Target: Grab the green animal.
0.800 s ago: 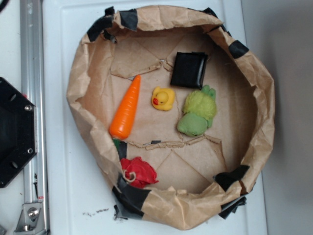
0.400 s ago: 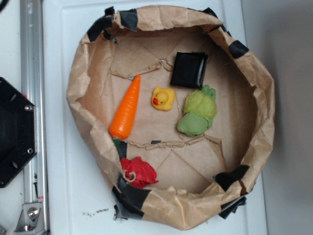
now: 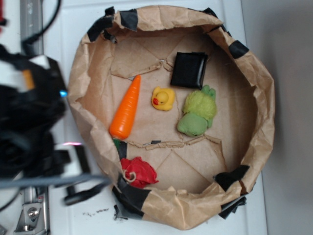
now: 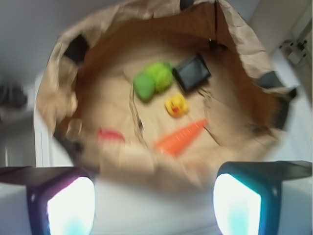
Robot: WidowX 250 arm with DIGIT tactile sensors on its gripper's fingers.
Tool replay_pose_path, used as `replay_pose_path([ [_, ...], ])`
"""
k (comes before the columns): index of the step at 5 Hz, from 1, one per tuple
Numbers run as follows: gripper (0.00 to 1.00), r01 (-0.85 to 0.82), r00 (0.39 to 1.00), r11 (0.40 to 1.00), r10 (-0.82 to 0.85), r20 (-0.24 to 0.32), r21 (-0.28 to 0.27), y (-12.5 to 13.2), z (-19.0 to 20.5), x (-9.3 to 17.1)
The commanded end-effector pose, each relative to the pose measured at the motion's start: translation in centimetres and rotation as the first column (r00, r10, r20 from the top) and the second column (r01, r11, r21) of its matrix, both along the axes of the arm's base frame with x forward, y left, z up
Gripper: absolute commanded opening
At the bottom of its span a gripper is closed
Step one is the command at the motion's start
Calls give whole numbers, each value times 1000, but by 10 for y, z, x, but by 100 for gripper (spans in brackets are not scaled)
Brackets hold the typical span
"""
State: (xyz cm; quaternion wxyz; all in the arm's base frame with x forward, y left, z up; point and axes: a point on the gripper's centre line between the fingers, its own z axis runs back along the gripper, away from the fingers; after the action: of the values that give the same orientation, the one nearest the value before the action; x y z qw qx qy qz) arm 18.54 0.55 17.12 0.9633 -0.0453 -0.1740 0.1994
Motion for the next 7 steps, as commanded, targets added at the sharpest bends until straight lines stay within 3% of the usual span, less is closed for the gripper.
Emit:
replay_pose_path([
  [1,100,-340,940,936,339,-25,-95,45,-57,69],
  [2,100,-356,934,926,352,-58,-123,43,-69,91],
  [3,100,-311,950,940,305,-63,-138,30,-93,130],
  [5,100,-187,972,976,168,-164,-114,8,-147,141],
  [6,0,-78,958,994,52,-281,-82,14,-138,138],
  [7,0,-44,968,995,19,-250,-92,22,-117,133],
])
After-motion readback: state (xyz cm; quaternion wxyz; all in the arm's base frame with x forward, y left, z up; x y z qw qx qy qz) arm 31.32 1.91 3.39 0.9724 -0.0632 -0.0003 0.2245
